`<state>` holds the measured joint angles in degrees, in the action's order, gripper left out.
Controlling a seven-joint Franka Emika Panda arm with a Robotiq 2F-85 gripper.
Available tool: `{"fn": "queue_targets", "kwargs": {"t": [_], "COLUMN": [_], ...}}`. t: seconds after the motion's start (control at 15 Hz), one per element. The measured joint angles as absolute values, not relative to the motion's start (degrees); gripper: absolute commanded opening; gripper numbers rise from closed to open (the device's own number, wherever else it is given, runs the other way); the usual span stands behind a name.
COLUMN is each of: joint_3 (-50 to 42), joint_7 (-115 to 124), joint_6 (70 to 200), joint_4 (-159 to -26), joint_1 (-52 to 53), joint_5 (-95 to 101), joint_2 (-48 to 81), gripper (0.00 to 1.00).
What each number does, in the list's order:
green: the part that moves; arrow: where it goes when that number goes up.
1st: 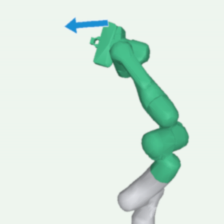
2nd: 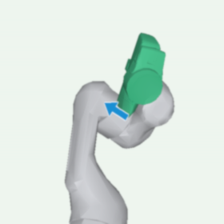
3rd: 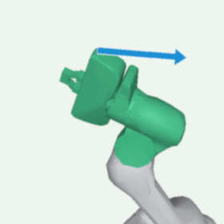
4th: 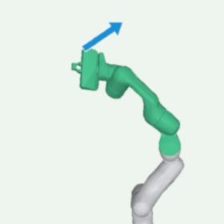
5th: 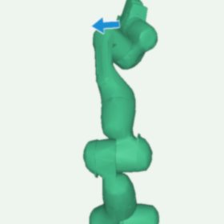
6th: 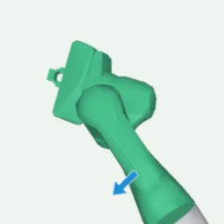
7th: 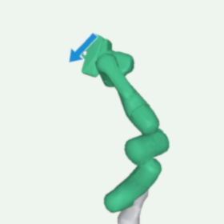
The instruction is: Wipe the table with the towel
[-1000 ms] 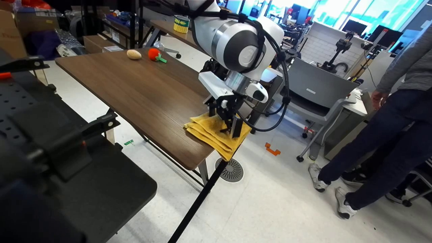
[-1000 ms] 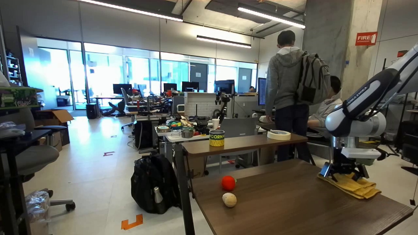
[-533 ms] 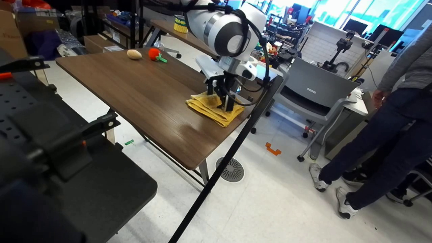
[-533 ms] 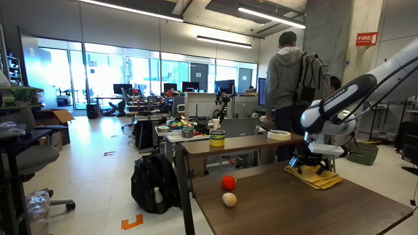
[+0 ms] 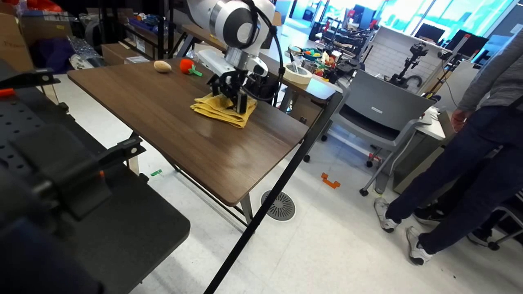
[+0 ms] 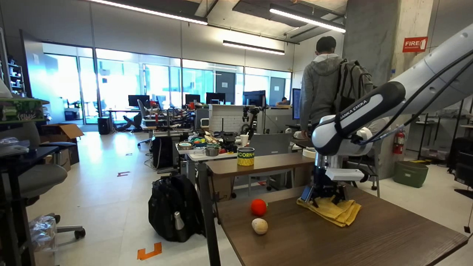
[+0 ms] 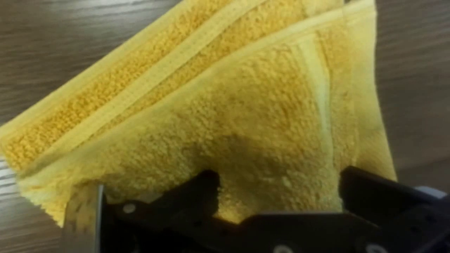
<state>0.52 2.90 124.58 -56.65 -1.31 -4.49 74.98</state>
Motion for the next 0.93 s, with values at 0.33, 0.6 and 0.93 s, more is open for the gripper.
{"fn": "queue_targets", "kwargs": {"t": [0.33,0.6,0.93], "joint_3": [1.87,3.34,4.4], "joint_7": [-3.65,-8.24,-12.23], "joint_6": [124.98,126.36,132.71], "joint_4": [-69.79,-80.92,-95.39], "joint_1": [3.91,7.22,10.29], "joint_5": [-1.44,2.86,10.55], "joint_2": [67.97,62.41,55.77], "gripper": [1.0,1.0,1.0]}}
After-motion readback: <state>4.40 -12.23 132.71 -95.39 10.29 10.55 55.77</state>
